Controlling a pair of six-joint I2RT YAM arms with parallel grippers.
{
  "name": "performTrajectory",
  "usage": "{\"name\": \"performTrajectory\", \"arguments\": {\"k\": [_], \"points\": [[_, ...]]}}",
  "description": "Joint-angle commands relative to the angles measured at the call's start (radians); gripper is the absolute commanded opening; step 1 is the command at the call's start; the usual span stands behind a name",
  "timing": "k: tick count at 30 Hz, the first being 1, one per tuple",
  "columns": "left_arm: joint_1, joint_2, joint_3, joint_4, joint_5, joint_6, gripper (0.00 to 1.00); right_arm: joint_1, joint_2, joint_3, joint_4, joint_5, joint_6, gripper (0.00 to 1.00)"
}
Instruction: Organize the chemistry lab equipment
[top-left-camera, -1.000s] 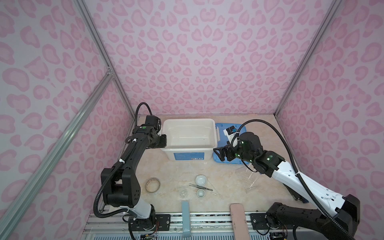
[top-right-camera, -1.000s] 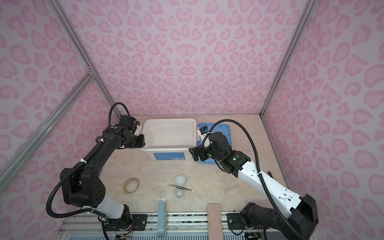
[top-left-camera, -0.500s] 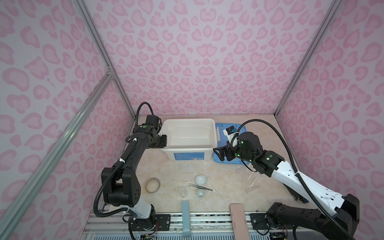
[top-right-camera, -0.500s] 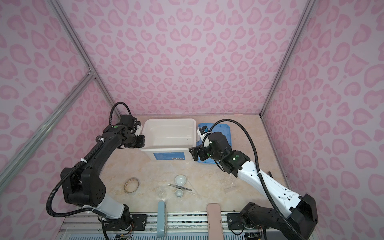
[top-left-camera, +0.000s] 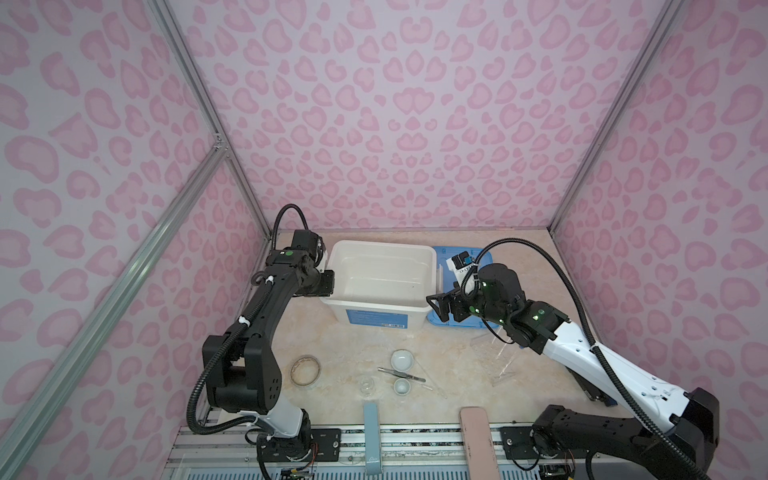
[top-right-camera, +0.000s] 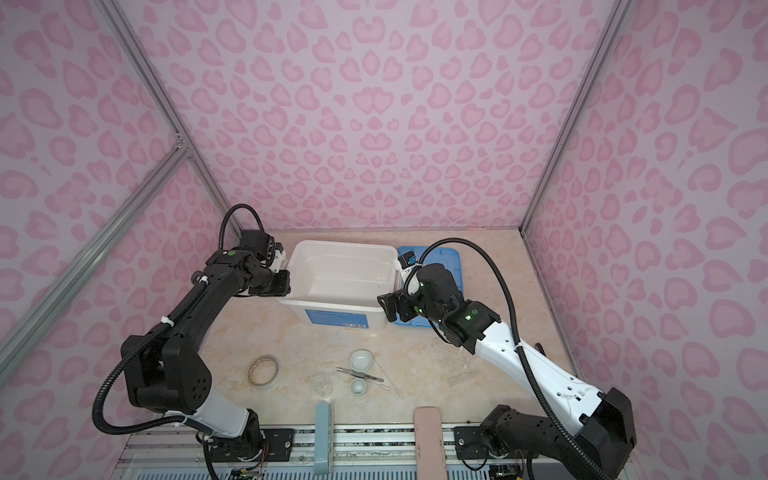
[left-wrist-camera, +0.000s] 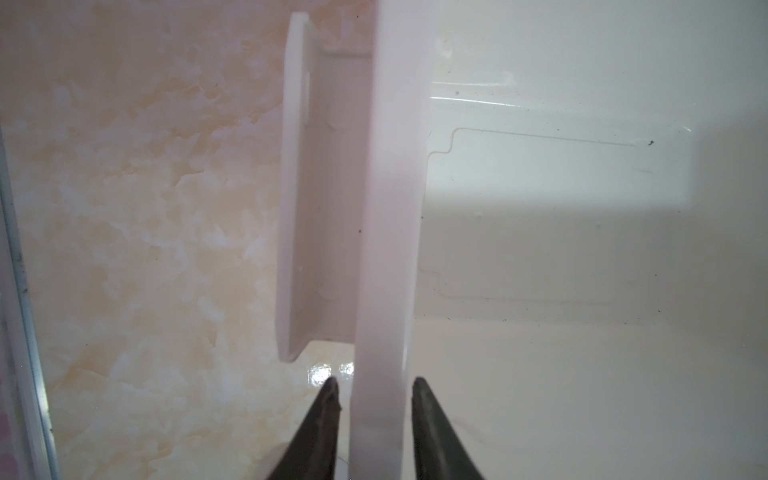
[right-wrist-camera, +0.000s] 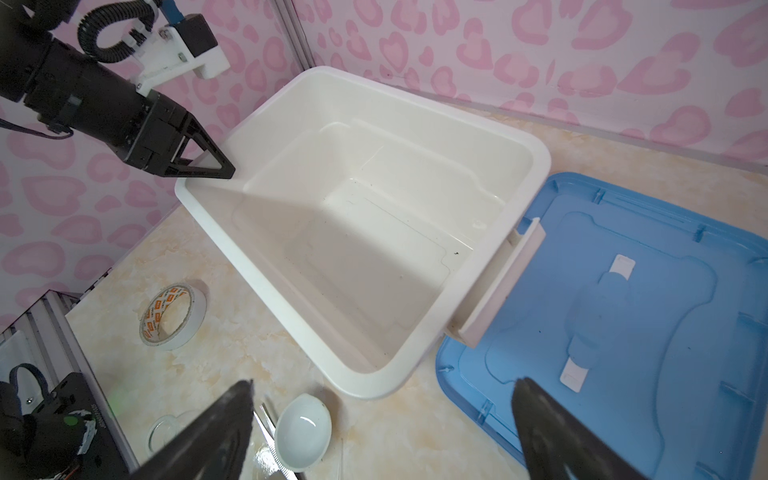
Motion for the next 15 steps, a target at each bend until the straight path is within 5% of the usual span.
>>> {"name": "performTrajectory", "arguments": {"k": [1,4,8,15], "points": [[0.003,-0.028,-0.006,-0.009,0.016,-0.056,0.35,0.002,-0.004,0.003,0.016,0.007,0.0,0.97],[0.002,-0.044,-0.006,-0.013,0.061,-0.081,0.31,0.001,-0.008,0.001,0.013,0.012,-0.002,0.97],[0.002,-0.073,-0.035,-0.012,0.094,-0.126,0.44,0.001,-0.019,-0.008,0.014,0.014,0.0,0.97],[0.002,-0.117,-0.081,-0.015,0.152,-0.149,0.49,0.002,-0.027,-0.015,0.012,0.014,0.001,0.97]]}}
